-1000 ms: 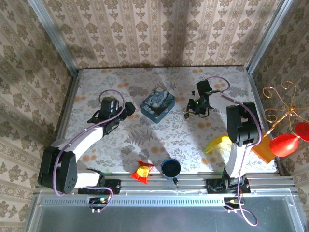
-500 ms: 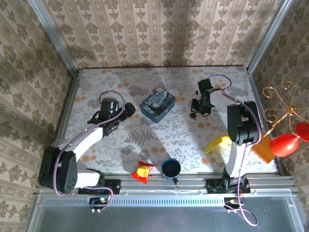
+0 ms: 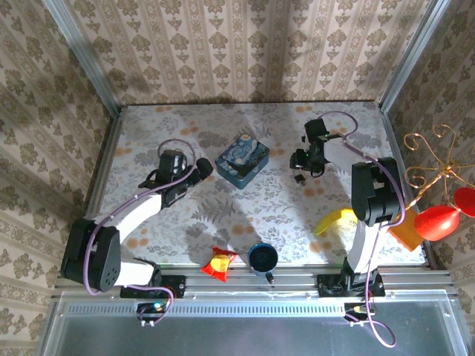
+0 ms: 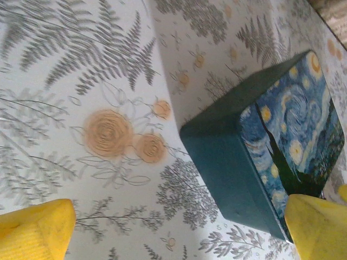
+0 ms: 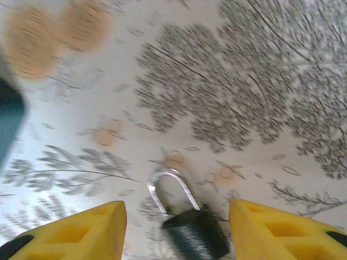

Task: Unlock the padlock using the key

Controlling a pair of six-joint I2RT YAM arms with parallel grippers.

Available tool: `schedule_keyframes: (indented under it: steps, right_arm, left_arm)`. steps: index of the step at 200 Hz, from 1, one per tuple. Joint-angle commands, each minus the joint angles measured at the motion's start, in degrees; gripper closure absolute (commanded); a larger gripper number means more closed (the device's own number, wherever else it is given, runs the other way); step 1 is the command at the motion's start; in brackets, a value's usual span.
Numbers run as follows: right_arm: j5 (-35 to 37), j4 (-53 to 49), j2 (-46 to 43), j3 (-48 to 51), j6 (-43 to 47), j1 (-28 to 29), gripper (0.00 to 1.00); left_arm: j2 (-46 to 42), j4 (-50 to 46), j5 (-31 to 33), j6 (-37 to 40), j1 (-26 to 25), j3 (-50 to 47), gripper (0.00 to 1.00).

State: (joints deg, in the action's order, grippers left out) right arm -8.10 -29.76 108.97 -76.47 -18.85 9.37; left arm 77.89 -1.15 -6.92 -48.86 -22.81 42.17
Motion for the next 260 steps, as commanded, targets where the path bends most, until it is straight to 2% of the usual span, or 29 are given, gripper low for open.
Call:
schedule_keyframes:
  steps: [1,56,100,128,172,198,212,237,260]
  right_arm:
    - [-5.4,6.7,-2.1,-2.7,-2.3,1.5,0.47]
    - [-11.2,11.0,7.9,-14.9,-2.4,4.2,0.43]
    - [-13.0,8.8,15.6,-24.9,-1.4,6.7,0.41]
    - [-13.3,7.4,18.4,-27.2,-1.2,7.6,0.43]
    - [-13.3,8.5,16.6,-22.4,-1.3,8.8,0.56]
    - [-12.0,10.7,12.6,-16.3,-3.1,9.2,0.64]
    - [-11.2,11.9,10.2,-12.9,-4.2,9.4,0.66]
    - [-9.7,13.4,5.9,-7.1,-6.5,9.8,0.68]
    - [-7.3,14.7,1.9,-1.9,-9.4,10.8,0.68]
  left_arm:
    - [3.0,2.5,-1.6,-1.3,-2.4,3.6,0.00]
    - [9.7,7.2,-5.6,-2.6,-5.2,7.2,0.00]
    - [12.1,7.0,-6.3,-2.3,-5.8,8.9,0.06]
    - [13.4,7.2,-6.2,-2.3,-5.8,8.9,0.10]
    - [17.5,7.0,-4.9,-0.9,-5.7,11.1,0.16]
    - [20.6,7.7,-5.1,0.3,-5.7,13.7,0.29]
    - [21.9,7.8,-5.4,1.0,-5.5,15.2,0.34]
    - [24.0,8.4,-6.0,2.3,-5.4,17.3,0.51]
    - [25.8,9.6,-7.3,2.4,-5.0,18.5,0.53]
